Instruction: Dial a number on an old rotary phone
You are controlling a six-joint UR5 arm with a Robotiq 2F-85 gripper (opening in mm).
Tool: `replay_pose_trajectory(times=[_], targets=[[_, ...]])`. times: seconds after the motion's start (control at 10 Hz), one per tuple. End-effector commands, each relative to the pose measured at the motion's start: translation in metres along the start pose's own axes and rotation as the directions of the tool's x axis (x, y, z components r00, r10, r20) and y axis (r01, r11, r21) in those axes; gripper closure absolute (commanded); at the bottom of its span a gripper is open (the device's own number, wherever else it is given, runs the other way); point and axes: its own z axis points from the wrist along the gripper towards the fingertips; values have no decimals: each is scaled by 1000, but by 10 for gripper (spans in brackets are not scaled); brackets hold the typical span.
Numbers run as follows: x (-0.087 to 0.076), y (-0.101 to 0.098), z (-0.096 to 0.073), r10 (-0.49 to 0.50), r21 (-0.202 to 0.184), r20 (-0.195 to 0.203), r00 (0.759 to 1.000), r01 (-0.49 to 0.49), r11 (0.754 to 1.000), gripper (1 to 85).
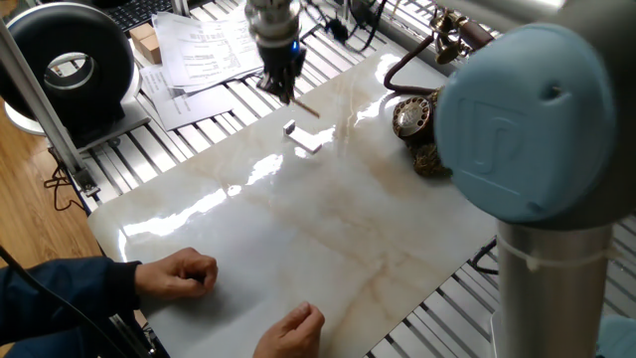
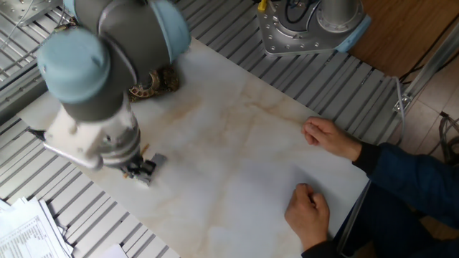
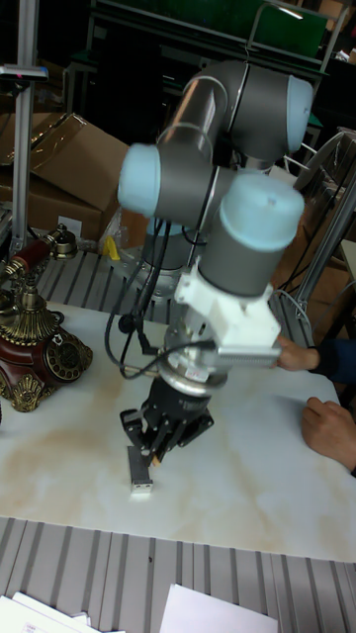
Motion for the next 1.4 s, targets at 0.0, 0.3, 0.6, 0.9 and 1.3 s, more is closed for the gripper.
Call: replay_pose_trajectory(times=[0.0, 0.3, 0.6, 0.9, 1.3], targets=[[32, -9, -49, -102, 6, 11, 995, 102, 995, 837], [86, -4, -67, -168, -25, -19, 986, 167, 986, 837], [81, 16, -73, -192, -72, 87, 978, 198, 978, 837], [54, 12, -76, -334, -11, 190, 923, 342, 940, 837], [50, -5, -76, -348, 58, 182, 920, 343, 938, 837]])
